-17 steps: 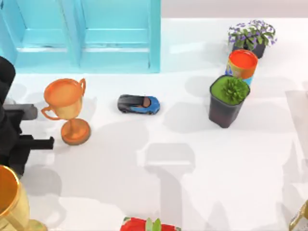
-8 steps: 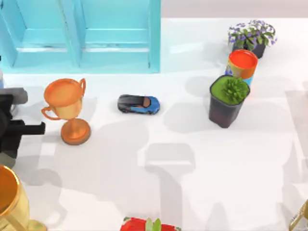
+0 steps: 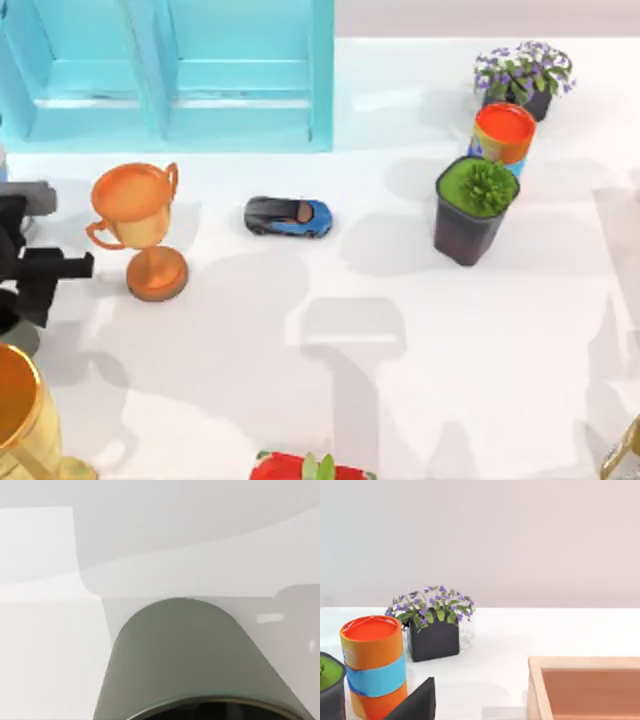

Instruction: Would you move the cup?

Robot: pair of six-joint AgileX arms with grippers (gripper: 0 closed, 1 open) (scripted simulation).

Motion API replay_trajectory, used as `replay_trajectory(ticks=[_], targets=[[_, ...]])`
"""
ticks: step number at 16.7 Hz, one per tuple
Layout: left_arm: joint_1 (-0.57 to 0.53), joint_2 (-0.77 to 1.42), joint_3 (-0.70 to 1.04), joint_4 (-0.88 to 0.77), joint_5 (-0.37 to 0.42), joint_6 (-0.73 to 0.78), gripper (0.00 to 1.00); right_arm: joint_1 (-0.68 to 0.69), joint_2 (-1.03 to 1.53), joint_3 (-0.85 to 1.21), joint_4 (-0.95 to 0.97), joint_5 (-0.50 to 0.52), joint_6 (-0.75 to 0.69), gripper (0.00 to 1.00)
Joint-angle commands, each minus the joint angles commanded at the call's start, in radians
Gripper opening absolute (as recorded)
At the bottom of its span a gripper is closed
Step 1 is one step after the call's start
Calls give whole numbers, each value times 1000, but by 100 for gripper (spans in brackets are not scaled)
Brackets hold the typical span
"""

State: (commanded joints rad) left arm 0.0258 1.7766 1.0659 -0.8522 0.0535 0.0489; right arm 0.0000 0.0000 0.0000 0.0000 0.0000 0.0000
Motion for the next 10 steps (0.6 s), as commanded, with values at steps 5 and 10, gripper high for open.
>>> replay_trajectory(ticks=[5, 10], targets=[[0, 0, 0, 0, 0, 0, 100, 0, 0, 0, 0, 0, 0, 100], [0, 0, 0, 0, 0, 0, 100, 0, 0, 0, 0, 0, 0, 100]])
